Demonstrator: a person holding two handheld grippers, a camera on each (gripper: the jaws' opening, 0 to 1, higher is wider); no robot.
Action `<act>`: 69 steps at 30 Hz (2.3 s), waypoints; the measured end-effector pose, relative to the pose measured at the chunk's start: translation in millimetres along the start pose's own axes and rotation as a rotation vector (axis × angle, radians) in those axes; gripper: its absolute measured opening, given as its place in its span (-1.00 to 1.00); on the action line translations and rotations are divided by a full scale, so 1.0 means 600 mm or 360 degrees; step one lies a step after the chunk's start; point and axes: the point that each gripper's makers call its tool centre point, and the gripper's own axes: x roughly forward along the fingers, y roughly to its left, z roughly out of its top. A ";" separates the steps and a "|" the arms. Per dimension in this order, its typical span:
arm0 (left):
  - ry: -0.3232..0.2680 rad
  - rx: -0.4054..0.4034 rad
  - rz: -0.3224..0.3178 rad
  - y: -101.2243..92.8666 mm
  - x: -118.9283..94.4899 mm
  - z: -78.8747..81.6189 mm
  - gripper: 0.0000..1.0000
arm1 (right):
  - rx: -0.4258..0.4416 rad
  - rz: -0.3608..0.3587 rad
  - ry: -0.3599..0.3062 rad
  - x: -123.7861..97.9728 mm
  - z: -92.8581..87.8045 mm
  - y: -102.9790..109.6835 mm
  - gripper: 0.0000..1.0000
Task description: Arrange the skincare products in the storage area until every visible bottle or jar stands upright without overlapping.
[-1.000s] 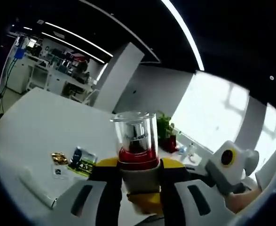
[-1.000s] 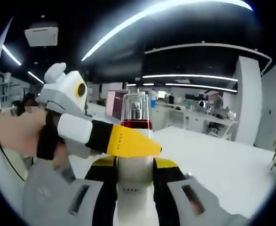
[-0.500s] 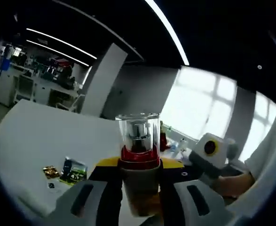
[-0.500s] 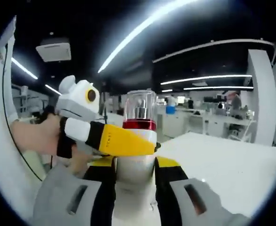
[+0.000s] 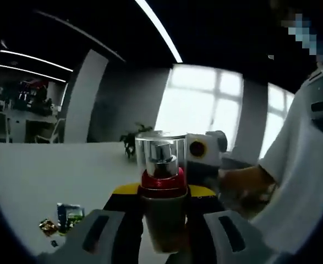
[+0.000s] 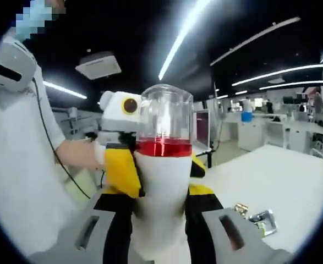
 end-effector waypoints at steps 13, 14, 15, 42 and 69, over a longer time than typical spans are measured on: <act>0.0070 0.0108 -0.0227 -0.034 0.047 -0.021 -0.52 | 0.0032 0.0168 0.0019 -0.037 -0.021 0.014 -0.35; 0.0075 0.0119 -0.0229 -0.035 0.050 -0.023 -0.52 | 0.0016 0.0157 0.0018 -0.039 -0.023 0.012 -0.35; 0.0084 0.0137 -0.0234 -0.036 0.053 -0.025 -0.52 | -0.0018 0.0137 0.0023 -0.043 -0.028 0.010 -0.35; 0.0485 0.0298 -0.0288 -0.015 0.109 -0.150 -0.51 | -0.0233 -0.0080 0.0259 -0.074 -0.160 -0.042 -0.32; 0.0592 0.0301 -0.0475 0.013 0.132 -0.219 -0.51 | -0.0158 -0.0185 0.0351 -0.097 -0.234 -0.074 -0.40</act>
